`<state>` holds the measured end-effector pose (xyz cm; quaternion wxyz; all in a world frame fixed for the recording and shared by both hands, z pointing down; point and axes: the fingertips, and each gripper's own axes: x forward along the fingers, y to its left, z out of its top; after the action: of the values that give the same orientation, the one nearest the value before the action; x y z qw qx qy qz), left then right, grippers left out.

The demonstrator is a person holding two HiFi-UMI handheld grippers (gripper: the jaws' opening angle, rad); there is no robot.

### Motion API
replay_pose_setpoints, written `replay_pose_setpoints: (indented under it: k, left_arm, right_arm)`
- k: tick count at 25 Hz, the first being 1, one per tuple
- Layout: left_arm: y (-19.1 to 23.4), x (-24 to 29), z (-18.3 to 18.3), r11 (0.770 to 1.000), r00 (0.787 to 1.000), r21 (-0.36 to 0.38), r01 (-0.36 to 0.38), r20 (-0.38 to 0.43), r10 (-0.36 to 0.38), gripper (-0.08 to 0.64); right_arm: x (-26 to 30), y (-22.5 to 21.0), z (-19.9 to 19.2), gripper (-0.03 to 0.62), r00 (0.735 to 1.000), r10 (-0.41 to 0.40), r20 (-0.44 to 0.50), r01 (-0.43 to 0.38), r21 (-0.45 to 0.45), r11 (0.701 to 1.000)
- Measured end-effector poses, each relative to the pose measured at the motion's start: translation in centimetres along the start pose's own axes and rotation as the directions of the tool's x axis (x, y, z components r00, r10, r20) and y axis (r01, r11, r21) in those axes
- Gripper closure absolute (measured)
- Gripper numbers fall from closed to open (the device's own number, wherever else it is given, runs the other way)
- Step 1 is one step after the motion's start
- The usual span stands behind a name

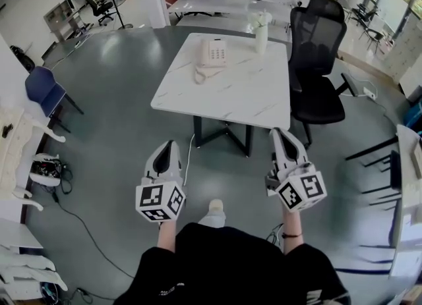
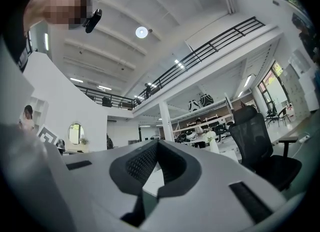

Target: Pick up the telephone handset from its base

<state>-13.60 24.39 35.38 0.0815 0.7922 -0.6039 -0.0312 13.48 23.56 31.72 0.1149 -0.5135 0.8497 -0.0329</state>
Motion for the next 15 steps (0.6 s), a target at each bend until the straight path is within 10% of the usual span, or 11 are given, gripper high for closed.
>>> replay_pose_setpoints:
  k: [15]
  left_arm:
    - [5.2,12.3,0.7,0.999,0.999,-0.014,0.047,-0.004,-0.047,0.561]
  right_arm:
    - [12.3,-3.7,-1.7,0.601,0.999,-0.032,0.0,0.032,-0.052,0.998]
